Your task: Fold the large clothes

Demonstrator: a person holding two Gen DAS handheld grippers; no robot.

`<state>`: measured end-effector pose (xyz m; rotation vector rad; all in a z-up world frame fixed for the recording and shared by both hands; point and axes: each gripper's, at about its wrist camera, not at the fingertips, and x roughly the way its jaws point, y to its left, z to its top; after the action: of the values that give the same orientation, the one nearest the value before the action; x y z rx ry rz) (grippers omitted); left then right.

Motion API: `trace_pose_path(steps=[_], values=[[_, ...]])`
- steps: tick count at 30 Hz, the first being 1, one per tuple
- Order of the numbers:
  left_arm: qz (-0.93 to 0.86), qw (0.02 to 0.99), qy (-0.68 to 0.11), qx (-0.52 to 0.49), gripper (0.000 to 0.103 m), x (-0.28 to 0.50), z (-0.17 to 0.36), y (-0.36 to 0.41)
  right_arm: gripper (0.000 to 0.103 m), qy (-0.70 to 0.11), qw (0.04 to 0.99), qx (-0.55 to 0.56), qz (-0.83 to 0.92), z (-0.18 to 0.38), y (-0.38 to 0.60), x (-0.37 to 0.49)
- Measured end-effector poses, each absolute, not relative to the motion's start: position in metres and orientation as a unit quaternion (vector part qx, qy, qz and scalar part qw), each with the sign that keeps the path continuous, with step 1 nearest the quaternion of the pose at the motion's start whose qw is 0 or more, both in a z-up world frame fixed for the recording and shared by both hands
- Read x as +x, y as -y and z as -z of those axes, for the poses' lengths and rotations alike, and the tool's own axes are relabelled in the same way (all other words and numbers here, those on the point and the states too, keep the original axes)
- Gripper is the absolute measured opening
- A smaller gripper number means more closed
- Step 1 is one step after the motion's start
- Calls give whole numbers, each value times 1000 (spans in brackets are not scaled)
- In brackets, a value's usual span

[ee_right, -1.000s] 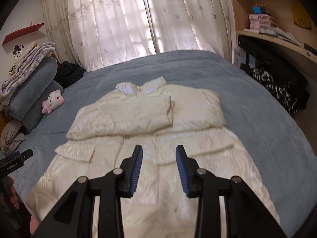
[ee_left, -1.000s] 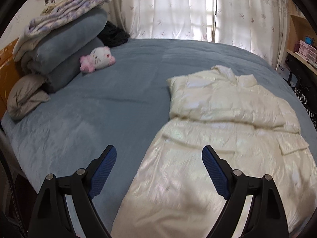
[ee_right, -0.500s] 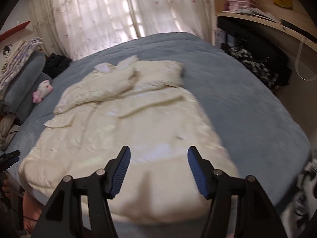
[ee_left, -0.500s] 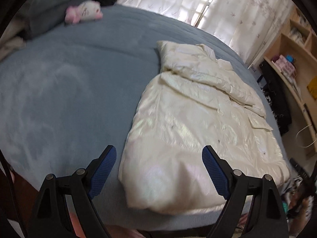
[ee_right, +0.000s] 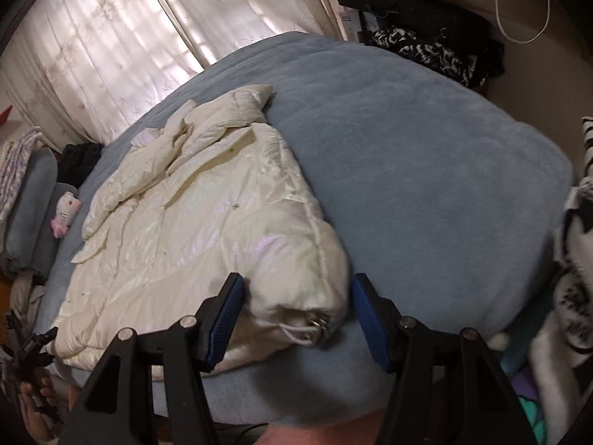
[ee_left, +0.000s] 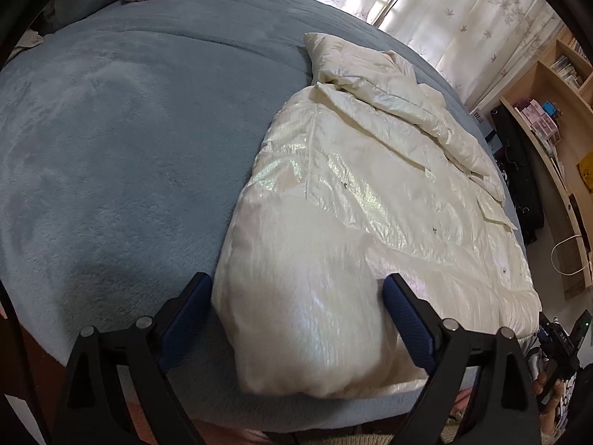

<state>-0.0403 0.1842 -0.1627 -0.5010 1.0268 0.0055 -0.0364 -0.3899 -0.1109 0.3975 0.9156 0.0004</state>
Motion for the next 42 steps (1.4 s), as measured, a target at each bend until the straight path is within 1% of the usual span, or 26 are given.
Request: trace_pose_path(steps=[2, 5, 9, 12, 17, 18, 21, 22, 23, 24, 26, 27, 29, 32, 38, 42], values=[[-3, 840, -484, -245, 98, -39, 166, -185, 62, -438, 876, 200, -9, 114, 385, -31], [-5, 840, -476, -261, 102, -38, 173, -186, 63, -436, 874, 215, -13, 122, 381, -26], [-15, 846, -468, -255, 102, -37, 177, -181, 63, -430, 875, 222, -16, 129, 378, -25], [-28, 850, -464, -248, 102, -36, 177, -176, 59, -428, 877, 220, -15, 130, 377, -25], [-36, 851, -463, -243, 102, -32, 178, -168, 39, -428, 877, 218, -23, 134, 372, -25], [-37, 852, -463, -243, 101, -32, 177, -166, 38, -428, 877, 218, -25, 135, 370, -25], [-39, 852, -461, -246, 89, -32, 176, -162, 33, -429, 878, 211, -24, 135, 365, -24], [-40, 851, -460, -248, 82, -32, 176, -162, 32, -429, 879, 209, -23, 134, 364, -24], [-43, 850, -458, -256, 69, -32, 176, -162, 31, -429, 879, 208, -23, 134, 362, -23], [-42, 847, -458, -266, 64, -33, 177, -163, 31, -430, 879, 207, -23, 134, 361, -22], [-39, 841, -455, -291, 45, -34, 178, -165, 28, -430, 878, 207, -22, 133, 362, -22], [-39, 838, -453, -302, 41, -34, 179, -165, 28, -430, 879, 206, -23, 133, 362, -22], [-44, 834, -451, -315, 27, -34, 176, -163, 25, -429, 880, 202, -20, 131, 359, -23], [-58, 843, -444, -299, 18, -34, 159, -156, 22, -422, 888, 181, -12, 122, 353, -25], [-77, 880, -409, -230, 16, -45, 104, -138, 19, -381, 913, 142, -12, 83, 340, -37], [-84, 889, -398, -211, 15, -65, 73, -136, 19, -357, 925, 128, -27, 49, 336, -50]])
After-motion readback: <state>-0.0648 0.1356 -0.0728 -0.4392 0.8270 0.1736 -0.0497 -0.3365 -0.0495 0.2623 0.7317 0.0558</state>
